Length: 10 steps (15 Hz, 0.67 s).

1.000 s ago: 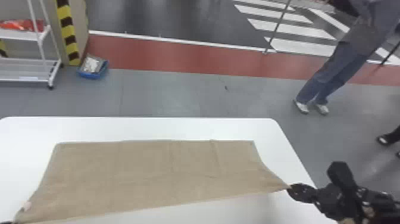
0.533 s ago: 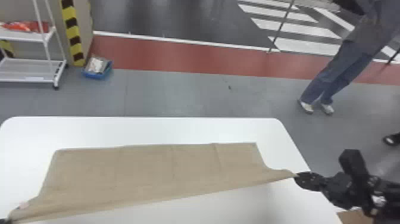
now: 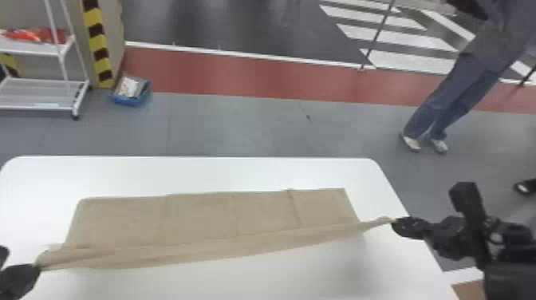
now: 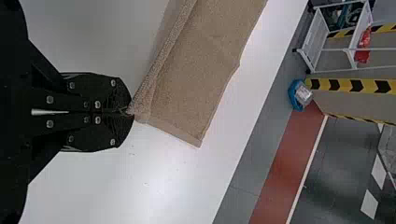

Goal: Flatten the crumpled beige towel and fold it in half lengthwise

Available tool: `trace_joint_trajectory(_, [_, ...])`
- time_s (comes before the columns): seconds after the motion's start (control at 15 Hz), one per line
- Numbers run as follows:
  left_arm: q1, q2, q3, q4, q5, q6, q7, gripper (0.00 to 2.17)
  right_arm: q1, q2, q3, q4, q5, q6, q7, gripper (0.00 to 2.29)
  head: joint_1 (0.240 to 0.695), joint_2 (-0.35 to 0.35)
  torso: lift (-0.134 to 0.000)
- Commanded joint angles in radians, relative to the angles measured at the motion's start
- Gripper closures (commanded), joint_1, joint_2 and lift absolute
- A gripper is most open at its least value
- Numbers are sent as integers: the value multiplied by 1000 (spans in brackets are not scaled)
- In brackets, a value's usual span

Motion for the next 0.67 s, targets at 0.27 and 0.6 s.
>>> trace_joint_trajectory(0.27, [-135,-33,-21,88,7,31,-3,1561,-115,-33,-9,113,-9,60,0,1946,695,-282,0])
trace_joint_trajectory(0.6, [-242,-37,-55,166,0,77,6,1561,-241,-47,4,260,2,72,-21,1855,695,-283,0])
